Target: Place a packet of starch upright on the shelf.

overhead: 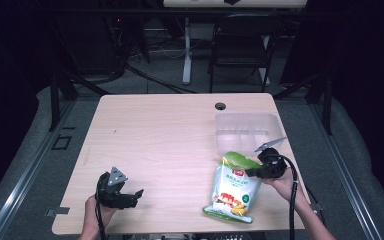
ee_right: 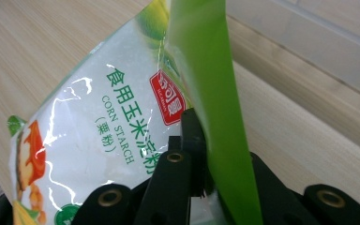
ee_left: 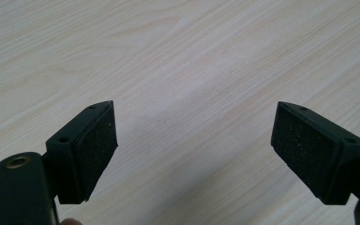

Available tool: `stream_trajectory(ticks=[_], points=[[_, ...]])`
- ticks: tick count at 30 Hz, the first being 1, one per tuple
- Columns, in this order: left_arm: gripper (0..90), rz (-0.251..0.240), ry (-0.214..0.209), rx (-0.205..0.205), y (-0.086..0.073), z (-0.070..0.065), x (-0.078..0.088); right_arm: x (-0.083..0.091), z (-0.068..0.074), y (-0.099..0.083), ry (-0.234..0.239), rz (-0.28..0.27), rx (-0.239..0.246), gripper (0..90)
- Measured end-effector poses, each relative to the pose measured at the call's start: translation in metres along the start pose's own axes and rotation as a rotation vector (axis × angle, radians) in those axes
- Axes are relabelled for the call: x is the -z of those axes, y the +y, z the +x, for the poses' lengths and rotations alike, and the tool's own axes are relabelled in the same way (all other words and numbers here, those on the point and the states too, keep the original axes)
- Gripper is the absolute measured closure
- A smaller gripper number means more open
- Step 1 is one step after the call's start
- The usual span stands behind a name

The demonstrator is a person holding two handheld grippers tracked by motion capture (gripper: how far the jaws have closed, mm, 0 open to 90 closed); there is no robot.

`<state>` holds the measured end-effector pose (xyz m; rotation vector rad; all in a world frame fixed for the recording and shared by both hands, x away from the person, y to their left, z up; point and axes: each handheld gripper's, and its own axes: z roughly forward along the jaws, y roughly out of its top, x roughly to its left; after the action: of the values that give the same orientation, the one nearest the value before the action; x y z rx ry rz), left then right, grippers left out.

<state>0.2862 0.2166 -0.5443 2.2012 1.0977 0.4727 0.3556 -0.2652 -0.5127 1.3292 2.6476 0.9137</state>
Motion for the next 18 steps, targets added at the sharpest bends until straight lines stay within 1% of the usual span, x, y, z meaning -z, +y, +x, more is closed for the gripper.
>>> stream_trajectory(ticks=[3,4,5,6,7,10,14,15,16,17,18], points=[[14.7,-0.002,-0.002,-0.002,0.0,-0.001,0.001,0.004,0.002,0.001,0.006,-0.011,0.004,90.0],[14.7,-0.004,0.001,-0.002,0.0,-0.001,0.001,0.008,0.005,0.002,0.01,-0.034,-0.006,90.0],[14.7,-0.005,0.0,-0.002,0.0,0.0,0.001,0.009,0.005,0.002,0.013,-0.03,0.003,90.0],[14.7,-0.003,-0.002,-0.001,0.0,0.0,0.001,0.011,0.007,0.002,0.014,-0.042,-0.006,90.0],[14.7,0.0,-0.004,0.001,0.0,0.0,0.001,0.013,0.007,0.003,0.016,-0.038,-0.002,90.0],[14.7,0.006,-0.004,0.001,0.0,0.0,0.0,0.015,0.008,0.004,0.009,-0.047,-0.004,90.0],[14.7,0.001,-0.003,-0.004,0.0,-0.001,0.0,0.018,0.007,0.005,0.025,-0.051,-0.01,90.0],[14.7,-0.002,-0.003,-0.002,0.0,-0.001,0.0,0.021,0.007,0.005,0.028,-0.057,-0.019,90.0],[14.7,-0.001,0.0,-0.002,0.0,0.0,0.0,0.023,0.007,0.005,0.024,-0.052,-0.013,90.0],[14.7,0.006,-0.003,0.0,0.0,0.0,0.0,0.025,0.007,0.005,0.033,-0.065,-0.015,90.0],[14.7,0.006,-0.003,0.0,0.0,0.0,0.0,0.025,0.007,0.005,0.033,-0.065,-0.015,90.0]])
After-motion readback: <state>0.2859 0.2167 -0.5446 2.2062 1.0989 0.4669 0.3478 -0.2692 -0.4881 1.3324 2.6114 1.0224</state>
